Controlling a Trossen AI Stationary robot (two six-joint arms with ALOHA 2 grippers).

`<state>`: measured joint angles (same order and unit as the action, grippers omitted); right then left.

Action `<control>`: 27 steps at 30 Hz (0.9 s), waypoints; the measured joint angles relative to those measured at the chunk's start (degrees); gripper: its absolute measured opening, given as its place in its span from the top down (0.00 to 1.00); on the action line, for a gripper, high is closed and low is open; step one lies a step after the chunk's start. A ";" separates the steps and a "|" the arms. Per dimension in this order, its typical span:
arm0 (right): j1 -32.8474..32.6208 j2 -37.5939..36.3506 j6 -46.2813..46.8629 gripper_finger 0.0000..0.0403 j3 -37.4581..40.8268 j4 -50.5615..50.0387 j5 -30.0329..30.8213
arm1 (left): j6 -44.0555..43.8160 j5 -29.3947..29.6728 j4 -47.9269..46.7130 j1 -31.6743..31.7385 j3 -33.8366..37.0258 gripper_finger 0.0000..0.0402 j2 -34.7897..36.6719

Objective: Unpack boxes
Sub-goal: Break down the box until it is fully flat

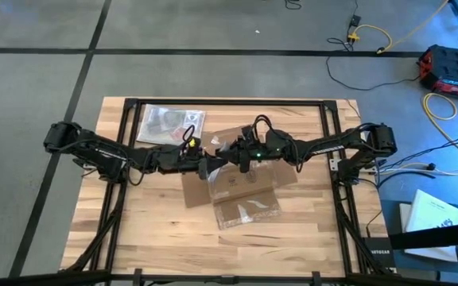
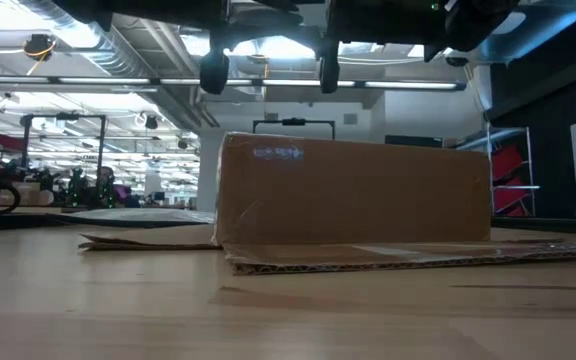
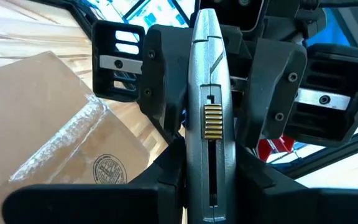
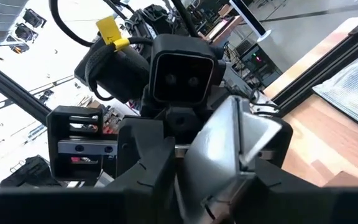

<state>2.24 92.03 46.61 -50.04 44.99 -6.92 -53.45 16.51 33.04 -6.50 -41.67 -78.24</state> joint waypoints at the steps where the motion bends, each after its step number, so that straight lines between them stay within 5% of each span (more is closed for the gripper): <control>1: 0.00 0.00 0.00 0.74 0.00 0.00 0.00 | 0.02 0.02 0.04 0.06 0.00 0.85 0.00; 8: 0.04 0.00 0.59 0.84 0.00 0.32 -0.42 | 2.19 -0.14 0.07 0.07 0.00 0.85 0.06; 18: 0.78 0.02 -0.38 0.84 0.11 2.33 -0.90 | 4.74 -0.02 -0.46 0.07 -0.07 0.85 0.20; 27: 2.02 -0.45 -1.49 0.85 0.10 3.22 -1.27 | 2.91 -1.81 -4.55 0.11 -0.04 0.51 0.09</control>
<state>4.26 91.58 45.12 -49.95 48.21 -8.19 -50.54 14.71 28.48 -6.40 -41.71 -78.15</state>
